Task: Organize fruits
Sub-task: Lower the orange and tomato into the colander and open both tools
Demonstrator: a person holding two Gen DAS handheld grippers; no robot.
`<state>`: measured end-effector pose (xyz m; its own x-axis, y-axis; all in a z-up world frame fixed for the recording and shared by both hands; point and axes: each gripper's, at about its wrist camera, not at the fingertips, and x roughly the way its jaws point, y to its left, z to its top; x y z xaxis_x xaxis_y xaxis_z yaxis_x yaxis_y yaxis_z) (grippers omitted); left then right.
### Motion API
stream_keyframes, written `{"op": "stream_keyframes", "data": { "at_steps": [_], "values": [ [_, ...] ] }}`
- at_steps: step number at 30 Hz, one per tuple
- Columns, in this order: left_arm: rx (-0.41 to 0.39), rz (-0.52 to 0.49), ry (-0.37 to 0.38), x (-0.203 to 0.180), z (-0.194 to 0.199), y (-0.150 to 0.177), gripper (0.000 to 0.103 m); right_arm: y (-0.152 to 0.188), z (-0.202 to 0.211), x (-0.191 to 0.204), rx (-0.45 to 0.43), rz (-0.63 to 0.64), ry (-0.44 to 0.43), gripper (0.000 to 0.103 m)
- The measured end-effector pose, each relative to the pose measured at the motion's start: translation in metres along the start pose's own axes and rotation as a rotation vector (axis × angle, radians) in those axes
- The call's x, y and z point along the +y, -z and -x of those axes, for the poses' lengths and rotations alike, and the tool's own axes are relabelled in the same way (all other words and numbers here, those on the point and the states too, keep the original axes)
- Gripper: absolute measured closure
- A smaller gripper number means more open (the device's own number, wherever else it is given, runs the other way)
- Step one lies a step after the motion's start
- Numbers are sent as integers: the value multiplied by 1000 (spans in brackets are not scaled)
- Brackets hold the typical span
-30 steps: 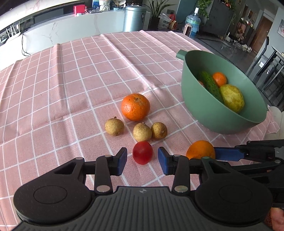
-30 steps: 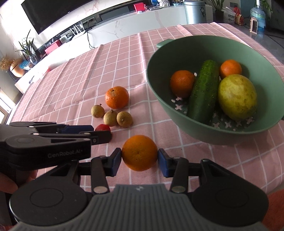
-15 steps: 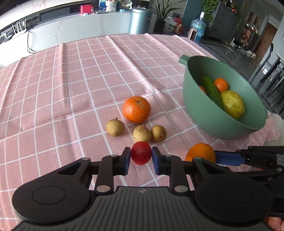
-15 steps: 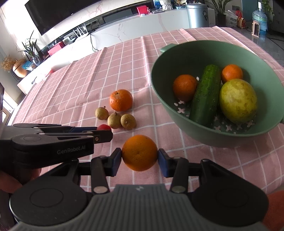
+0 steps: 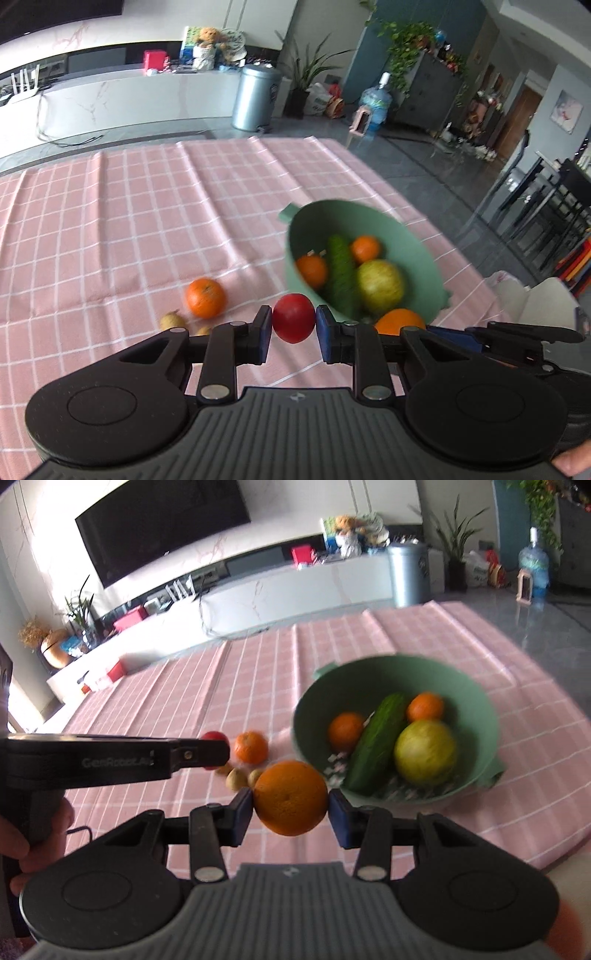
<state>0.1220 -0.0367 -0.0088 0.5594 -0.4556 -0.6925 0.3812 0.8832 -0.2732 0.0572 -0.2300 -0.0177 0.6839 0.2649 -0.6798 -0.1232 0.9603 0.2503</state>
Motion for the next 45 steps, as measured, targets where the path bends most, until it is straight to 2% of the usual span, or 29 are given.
{"op": "stream_keyframes", "data": {
  "at_steps": [4, 9, 17, 25, 33, 38, 42, 45],
  "values": [
    [5, -54, 12, -23, -13, -19, 75, -15, 7, -21, -25, 3, 69, 62],
    [75, -90, 48, -40, -46, -34, 75, -28, -5, -46, 12, 8, 107, 62],
    [207, -185, 31, -55, -90, -36, 75, -30, -38, -68, 141, 7, 59, 62],
    [302, -176, 3, -48, -114, -36, 75, -29, -62, -76, 218, -9, 7, 62],
    [345, -183, -21, -47, -128, -31, 75, -31, -69, -72, 219, 26, 19, 61],
    [344, -172, -14, -45, -126, -30, 74, -30, -67, -70, 221, 36, 22, 61],
    [328, -168, -14, -45, -121, -31, 59, -31, -63, -68, 209, 45, 23, 59],
    [307, -149, 1, -45, -113, -34, 56, -33, -58, -65, 195, 55, 35, 51]
  ]
}}
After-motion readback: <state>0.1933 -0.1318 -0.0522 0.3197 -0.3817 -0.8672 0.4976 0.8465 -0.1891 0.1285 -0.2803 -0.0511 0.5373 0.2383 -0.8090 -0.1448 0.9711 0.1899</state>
